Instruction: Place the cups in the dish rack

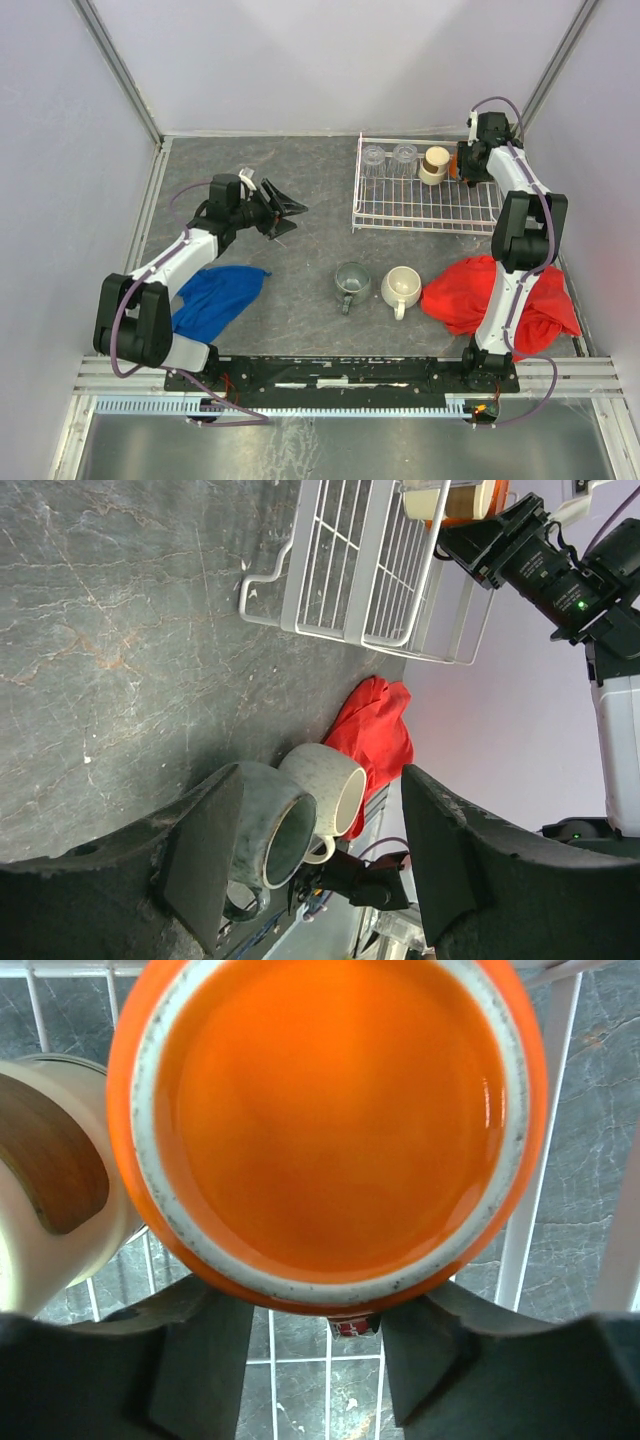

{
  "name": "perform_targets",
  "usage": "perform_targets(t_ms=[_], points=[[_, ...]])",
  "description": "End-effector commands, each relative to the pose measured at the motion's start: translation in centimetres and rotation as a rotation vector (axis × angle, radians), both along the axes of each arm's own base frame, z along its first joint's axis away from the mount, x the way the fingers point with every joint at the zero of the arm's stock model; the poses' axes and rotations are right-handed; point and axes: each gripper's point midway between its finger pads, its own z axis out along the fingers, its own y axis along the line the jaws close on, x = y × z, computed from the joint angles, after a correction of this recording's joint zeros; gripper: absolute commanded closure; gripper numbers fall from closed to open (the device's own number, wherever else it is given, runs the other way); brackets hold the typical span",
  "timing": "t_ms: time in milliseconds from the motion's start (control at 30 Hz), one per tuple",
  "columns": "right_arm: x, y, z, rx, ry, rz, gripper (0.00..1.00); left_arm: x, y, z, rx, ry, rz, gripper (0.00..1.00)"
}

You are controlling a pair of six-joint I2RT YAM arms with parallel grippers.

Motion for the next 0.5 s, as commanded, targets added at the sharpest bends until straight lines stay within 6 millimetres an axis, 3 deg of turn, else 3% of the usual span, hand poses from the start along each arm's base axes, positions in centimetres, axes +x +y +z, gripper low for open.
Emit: perform_targets(t_ms=[0,300,467], points=[[1.0,-0.5,2.1,-0.027,-0.07,-0.019,0.4,-0.5,0.7,1.3,0.04,-0.07,-0.003,0.3],[-0.1,-0.4,5.7,-0.025,-0.13,-0.04,0.32,-4.4,2.6,-0.2,0.252,-0.049,-0.024,0.29],[-1.0,-0.3,7.5,-0.014,-0.152,-0.055,0.3,-6.5,1.5,-0.8,0.448,-0.074,-0.111,0.31]])
